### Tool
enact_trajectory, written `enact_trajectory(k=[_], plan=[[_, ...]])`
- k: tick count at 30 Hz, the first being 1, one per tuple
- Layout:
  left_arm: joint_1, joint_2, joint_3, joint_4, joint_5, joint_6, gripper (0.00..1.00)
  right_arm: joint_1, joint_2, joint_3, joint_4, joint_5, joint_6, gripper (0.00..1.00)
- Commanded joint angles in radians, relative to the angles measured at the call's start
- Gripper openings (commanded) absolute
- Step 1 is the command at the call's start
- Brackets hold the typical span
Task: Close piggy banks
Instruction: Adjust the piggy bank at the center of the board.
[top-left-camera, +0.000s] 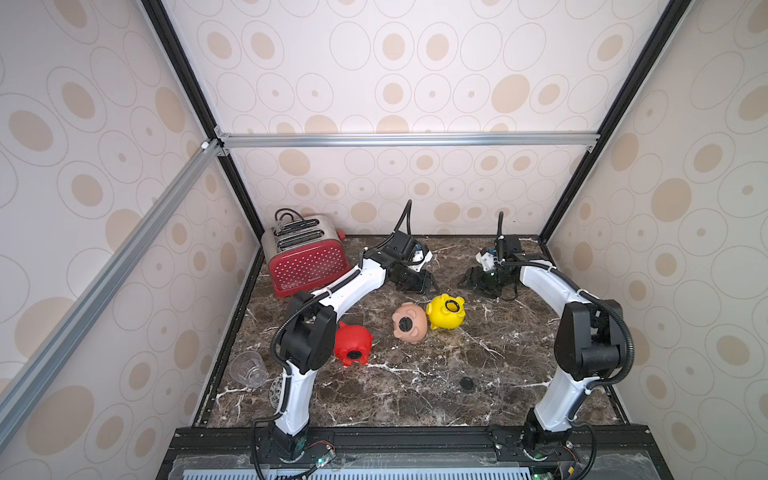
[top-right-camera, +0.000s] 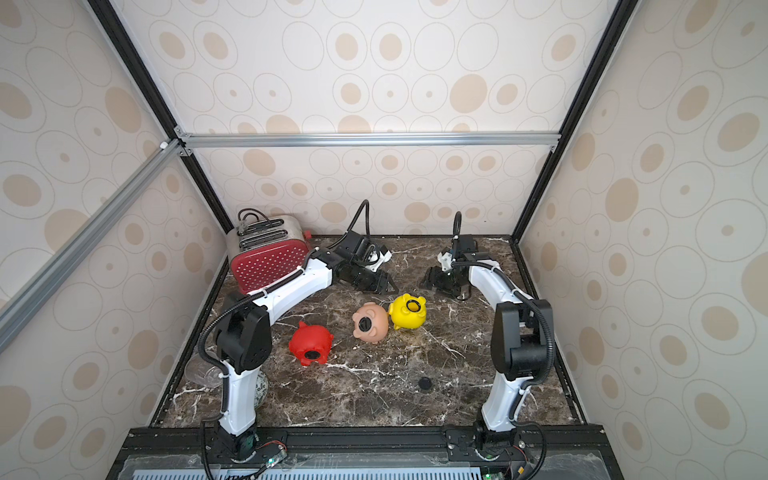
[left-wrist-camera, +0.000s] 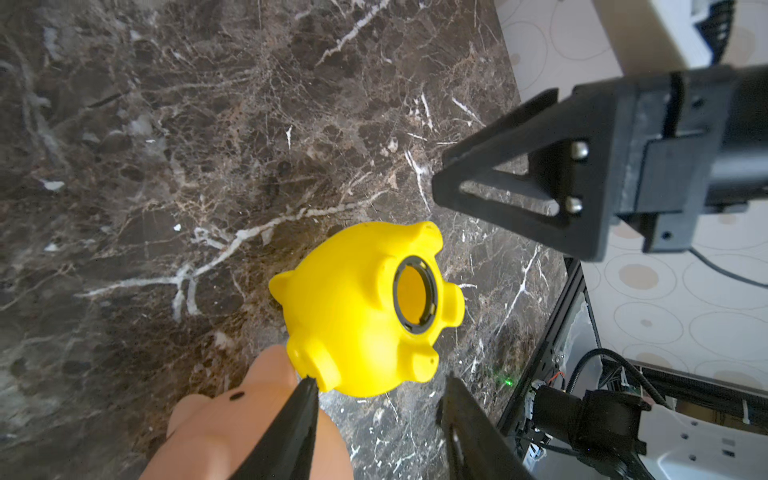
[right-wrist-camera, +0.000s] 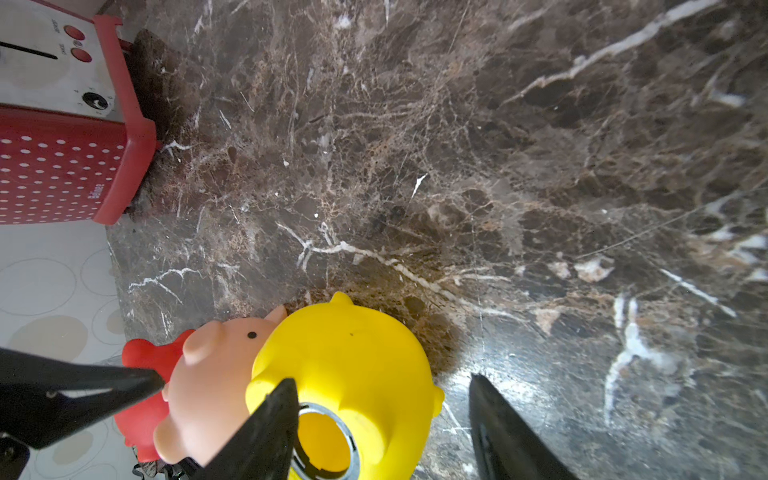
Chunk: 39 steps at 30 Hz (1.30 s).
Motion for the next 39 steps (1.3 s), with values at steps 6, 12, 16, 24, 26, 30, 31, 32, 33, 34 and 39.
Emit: enact_trajectory(k=[6,12,16,24,26,30,31,32,33,34,39], plan=[[-0.098,-0.057,-0.079,0.026,0.023,-0.008,0.49,0.022,0.125,0.123,-0.020,-0.026,-0.013,0.64],[-0.159,-0.061,-0.104,0.027,0.003,-0.014,0.49,0.039,0.175,0.149,-0.025,-0.031,-0.014,0.61],[-0.167,-0.064,-0.116,0.018,-0.015,-0.020,0.48,0.049,0.184,0.139,-0.022,-0.036,-0.021,0.61],[-0.173,-0.017,-0.108,0.014,-0.037,-0.027,0.49,0.052,0.157,0.078,-0.005,-0.046,-0.015,0.60],[-0.172,-0.002,-0.091,0.016,-0.035,-0.021,0.49,0.054,0.144,0.058,-0.003,-0.046,-0.016,0.60],[-0.171,0.044,-0.037,0.001,-0.029,-0.009,0.49,0.054,0.115,0.020,-0.025,-0.027,-0.016,0.54],[-0.169,0.052,-0.030,-0.002,-0.033,-0.006,0.49,0.054,0.105,0.007,-0.024,-0.026,-0.018,0.53],[-0.167,0.057,-0.026,-0.004,-0.039,-0.005,0.49,0.054,0.089,-0.011,-0.019,-0.019,-0.019,0.53],[-0.165,0.060,-0.023,-0.003,-0.045,-0.005,0.49,0.054,0.075,-0.027,-0.013,-0.010,-0.019,0.53],[-0.162,0.061,-0.022,-0.002,-0.053,-0.006,0.48,0.054,0.060,-0.043,-0.009,-0.002,-0.018,0.53],[-0.143,0.076,-0.005,-0.001,-0.056,0.001,0.48,0.053,0.002,-0.107,0.004,0.013,-0.009,0.53]])
